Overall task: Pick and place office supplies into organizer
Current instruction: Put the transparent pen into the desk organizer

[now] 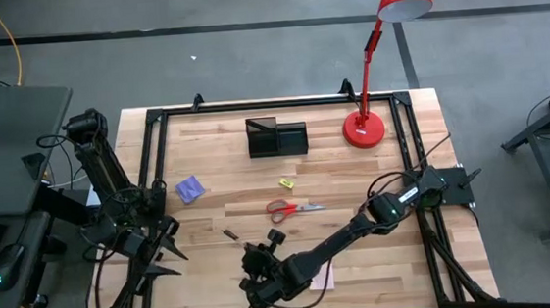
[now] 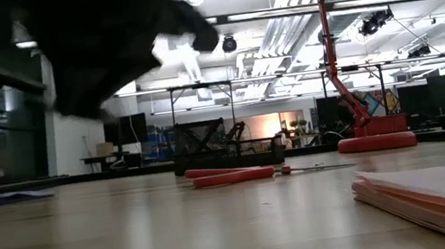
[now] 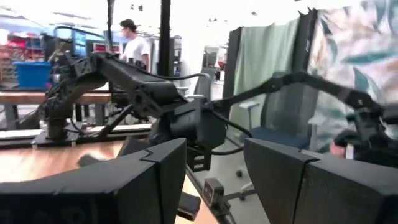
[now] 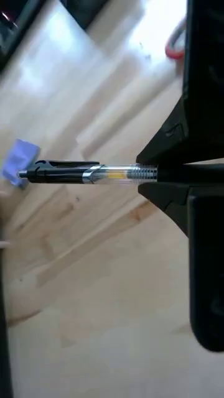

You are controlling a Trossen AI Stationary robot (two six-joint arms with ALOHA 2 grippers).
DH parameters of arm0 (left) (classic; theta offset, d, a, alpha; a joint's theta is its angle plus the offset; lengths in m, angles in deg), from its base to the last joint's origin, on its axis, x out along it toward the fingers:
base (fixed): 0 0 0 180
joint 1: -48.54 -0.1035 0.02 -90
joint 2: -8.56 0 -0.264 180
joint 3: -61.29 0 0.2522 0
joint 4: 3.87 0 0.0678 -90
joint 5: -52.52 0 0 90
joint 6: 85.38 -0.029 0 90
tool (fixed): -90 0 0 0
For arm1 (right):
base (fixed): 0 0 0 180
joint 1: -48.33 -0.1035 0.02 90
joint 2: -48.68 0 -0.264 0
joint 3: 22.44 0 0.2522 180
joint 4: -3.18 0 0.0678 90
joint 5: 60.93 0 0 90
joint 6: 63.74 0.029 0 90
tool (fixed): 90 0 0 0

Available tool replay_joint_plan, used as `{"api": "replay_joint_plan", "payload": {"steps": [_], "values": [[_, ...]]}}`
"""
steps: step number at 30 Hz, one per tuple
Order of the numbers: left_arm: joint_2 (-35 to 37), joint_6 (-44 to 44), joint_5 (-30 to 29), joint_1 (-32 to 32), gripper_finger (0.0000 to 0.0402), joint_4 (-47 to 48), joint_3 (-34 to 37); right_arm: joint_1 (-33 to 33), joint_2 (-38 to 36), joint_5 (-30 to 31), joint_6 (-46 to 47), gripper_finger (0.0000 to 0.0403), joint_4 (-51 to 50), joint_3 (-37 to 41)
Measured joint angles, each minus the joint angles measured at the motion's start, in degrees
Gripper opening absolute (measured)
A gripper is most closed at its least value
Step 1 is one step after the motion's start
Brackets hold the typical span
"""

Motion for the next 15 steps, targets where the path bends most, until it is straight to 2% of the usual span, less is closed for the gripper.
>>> {"api": "replay_joint_plan", "payload": {"steps": [9,15], "values": [[0.0,1.69,-8.49,-0.04,0.0154,-0.1,-0.01,-2.82,-2.31,9.19,-1.23,0.001,0.16,-0.04],[-0.01,1.66,-8.65,-0.04,0.0165,1.22,-0.01,-3.71,-2.51,11.25,-2.69,0.0011,1.72,-0.04]]}}
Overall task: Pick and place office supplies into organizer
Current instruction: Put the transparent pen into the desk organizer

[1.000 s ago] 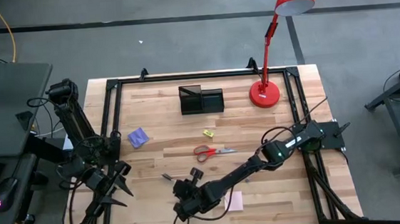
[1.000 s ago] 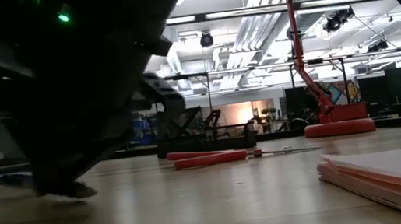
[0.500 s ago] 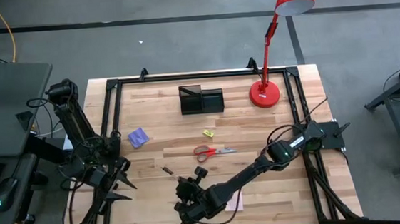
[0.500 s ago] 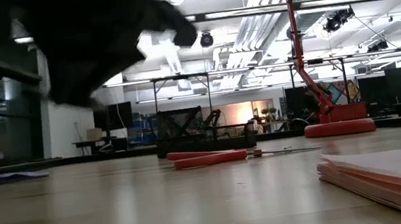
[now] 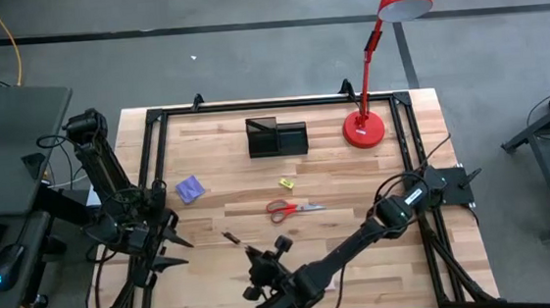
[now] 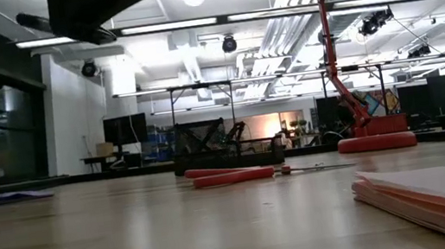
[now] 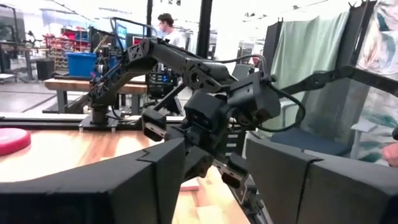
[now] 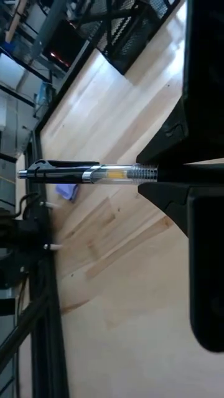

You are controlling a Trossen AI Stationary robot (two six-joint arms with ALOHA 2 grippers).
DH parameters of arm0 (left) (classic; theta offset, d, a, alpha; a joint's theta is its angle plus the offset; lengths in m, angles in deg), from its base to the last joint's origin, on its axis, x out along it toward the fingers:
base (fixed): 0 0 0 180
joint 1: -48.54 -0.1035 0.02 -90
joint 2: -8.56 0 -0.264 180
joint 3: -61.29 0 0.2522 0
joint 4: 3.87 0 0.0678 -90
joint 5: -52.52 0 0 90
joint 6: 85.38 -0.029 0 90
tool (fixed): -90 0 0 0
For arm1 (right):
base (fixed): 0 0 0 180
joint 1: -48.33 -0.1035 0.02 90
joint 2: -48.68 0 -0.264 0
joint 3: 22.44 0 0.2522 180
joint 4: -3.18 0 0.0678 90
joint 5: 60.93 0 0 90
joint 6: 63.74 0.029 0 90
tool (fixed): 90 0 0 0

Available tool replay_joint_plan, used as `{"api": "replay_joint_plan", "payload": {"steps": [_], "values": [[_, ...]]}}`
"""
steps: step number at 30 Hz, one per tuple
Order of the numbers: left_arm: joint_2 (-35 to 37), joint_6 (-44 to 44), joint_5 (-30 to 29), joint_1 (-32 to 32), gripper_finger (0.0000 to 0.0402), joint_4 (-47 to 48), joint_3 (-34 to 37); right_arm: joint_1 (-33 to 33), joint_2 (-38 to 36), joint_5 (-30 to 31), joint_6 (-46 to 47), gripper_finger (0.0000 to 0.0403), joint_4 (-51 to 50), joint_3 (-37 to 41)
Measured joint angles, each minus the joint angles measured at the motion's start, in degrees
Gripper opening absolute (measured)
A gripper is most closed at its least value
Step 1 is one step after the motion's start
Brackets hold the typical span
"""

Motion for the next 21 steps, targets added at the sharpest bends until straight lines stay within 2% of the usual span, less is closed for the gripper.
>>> {"api": "replay_joint_plan", "payload": {"steps": [4,9,17,21], "values": [[0.01,0.21,0.8,0.0,0.0207,0.05,0.0,-0.5,0.0,1.32,-3.3,0.001,4.12,0.0],[-0.01,-0.04,-0.97,0.0,0.0252,0.89,0.0,-1.56,-0.02,3.55,-12.95,0.001,13.38,0.0],[0.01,0.01,-0.93,0.0,0.025,0.7,0.0,-2.15,-0.1,3.46,-32.21,0.0009,31.92,-0.01],[0.01,0.22,-0.31,0.0,0.0249,0.49,0.0,-1.35,-0.11,1.13,-36.35,0.0009,35.88,-0.02]]}}
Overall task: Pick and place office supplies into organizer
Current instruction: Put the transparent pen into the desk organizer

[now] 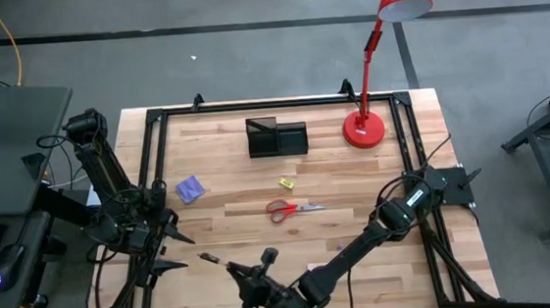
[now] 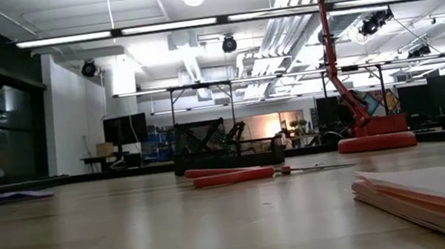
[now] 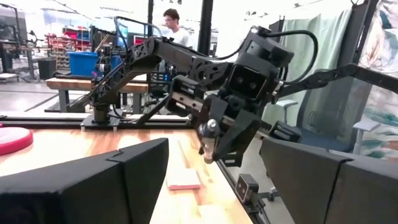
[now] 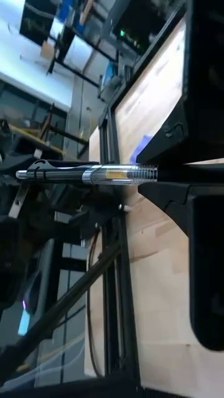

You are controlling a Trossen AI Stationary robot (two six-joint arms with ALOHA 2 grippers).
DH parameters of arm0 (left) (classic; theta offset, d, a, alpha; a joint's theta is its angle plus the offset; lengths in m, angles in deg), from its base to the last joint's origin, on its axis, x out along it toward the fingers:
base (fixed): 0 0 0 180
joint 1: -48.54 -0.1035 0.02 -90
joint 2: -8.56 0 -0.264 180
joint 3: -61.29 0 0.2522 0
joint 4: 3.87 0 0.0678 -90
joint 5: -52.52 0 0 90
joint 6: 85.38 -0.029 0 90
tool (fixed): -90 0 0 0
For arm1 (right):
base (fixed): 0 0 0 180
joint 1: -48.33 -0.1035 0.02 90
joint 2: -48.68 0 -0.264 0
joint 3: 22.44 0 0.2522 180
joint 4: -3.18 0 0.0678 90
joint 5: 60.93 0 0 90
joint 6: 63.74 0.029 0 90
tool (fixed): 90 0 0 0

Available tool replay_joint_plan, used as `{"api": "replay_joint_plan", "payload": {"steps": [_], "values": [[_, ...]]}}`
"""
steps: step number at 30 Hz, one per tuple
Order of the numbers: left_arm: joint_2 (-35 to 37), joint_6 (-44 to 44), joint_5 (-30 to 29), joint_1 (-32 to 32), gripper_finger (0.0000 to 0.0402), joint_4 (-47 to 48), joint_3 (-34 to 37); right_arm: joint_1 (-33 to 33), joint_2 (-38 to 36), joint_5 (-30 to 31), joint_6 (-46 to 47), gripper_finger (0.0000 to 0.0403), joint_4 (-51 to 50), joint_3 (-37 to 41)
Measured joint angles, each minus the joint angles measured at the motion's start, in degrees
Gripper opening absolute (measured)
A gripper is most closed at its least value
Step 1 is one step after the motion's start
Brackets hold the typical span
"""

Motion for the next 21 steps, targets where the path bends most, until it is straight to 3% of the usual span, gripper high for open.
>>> {"api": "replay_joint_plan", "payload": {"steps": [10,21], "values": [[0.04,0.01,-0.22,0.0,0.0249,-0.23,-0.02,3.58,0.0,-4.48,-2.06,0.0009,1.64,0.0],[-0.02,-0.06,-0.12,0.0,0.025,-0.31,-0.02,4.05,0.0,-10.09,-8.89,0.0009,11.52,-0.04]]}}
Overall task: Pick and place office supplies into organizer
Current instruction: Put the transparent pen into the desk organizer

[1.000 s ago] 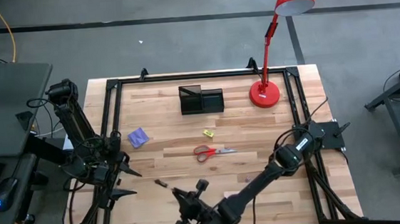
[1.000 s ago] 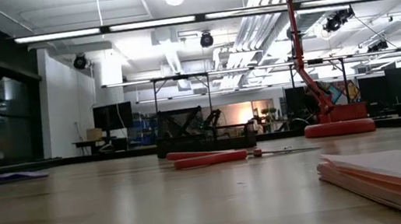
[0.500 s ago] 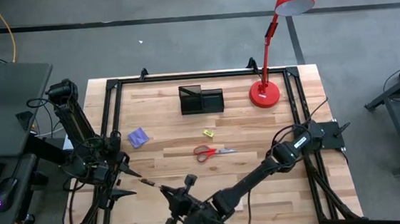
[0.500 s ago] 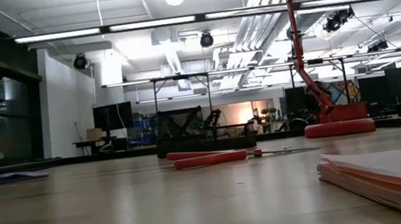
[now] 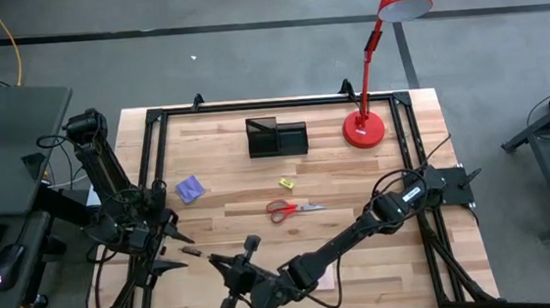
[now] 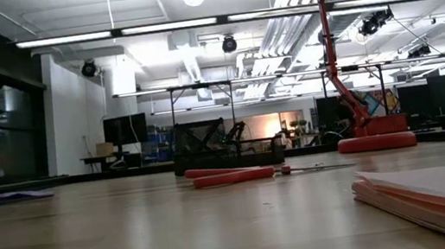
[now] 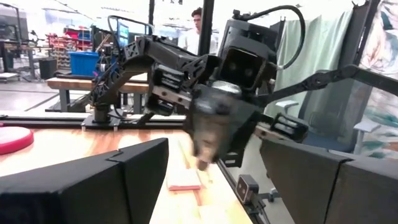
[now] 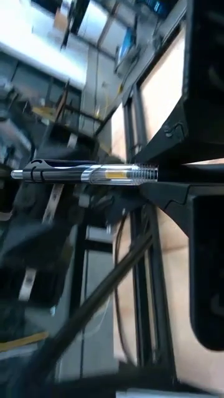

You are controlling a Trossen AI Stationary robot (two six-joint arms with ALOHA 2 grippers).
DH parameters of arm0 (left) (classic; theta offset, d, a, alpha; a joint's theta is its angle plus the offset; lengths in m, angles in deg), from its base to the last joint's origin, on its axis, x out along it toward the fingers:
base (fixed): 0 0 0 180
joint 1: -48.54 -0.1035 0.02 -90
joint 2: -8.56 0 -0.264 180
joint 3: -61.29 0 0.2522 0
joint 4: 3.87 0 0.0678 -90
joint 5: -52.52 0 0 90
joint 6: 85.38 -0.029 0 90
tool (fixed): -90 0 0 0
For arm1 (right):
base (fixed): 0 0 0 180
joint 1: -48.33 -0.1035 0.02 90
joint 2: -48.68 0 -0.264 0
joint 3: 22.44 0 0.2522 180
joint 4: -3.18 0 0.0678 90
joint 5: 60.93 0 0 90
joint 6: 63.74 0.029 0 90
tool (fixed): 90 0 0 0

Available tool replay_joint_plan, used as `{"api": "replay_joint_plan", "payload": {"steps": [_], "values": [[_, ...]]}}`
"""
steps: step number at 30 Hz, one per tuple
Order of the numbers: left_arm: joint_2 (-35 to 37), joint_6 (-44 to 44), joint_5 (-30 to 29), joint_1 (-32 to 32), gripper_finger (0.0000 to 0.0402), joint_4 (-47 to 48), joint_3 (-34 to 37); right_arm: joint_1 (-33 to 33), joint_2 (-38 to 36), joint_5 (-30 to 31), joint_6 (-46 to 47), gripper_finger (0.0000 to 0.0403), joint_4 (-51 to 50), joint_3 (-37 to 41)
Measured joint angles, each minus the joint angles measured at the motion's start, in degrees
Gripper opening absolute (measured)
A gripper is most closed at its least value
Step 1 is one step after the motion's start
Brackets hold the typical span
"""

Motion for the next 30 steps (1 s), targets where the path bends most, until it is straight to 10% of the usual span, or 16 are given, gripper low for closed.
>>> {"api": "replay_joint_plan", "payload": {"steps": [14,25,30], "values": [[0.0,-0.25,-0.22,0.0,0.023,-0.4,0.0,2.62,0.22,-7.0,1.93,0.0009,0.56,0.0],[0.0,-2.11,-0.32,-0.02,0.0044,0.05,0.0,2.49,0.33,-7.43,2.41,0.0007,0.52,0.0],[-0.04,-2.11,-1.28,0.0,0.0041,0.19,0.0,2.43,0.33,-7.36,2.9,0.0014,-0.7,-0.02]]}}
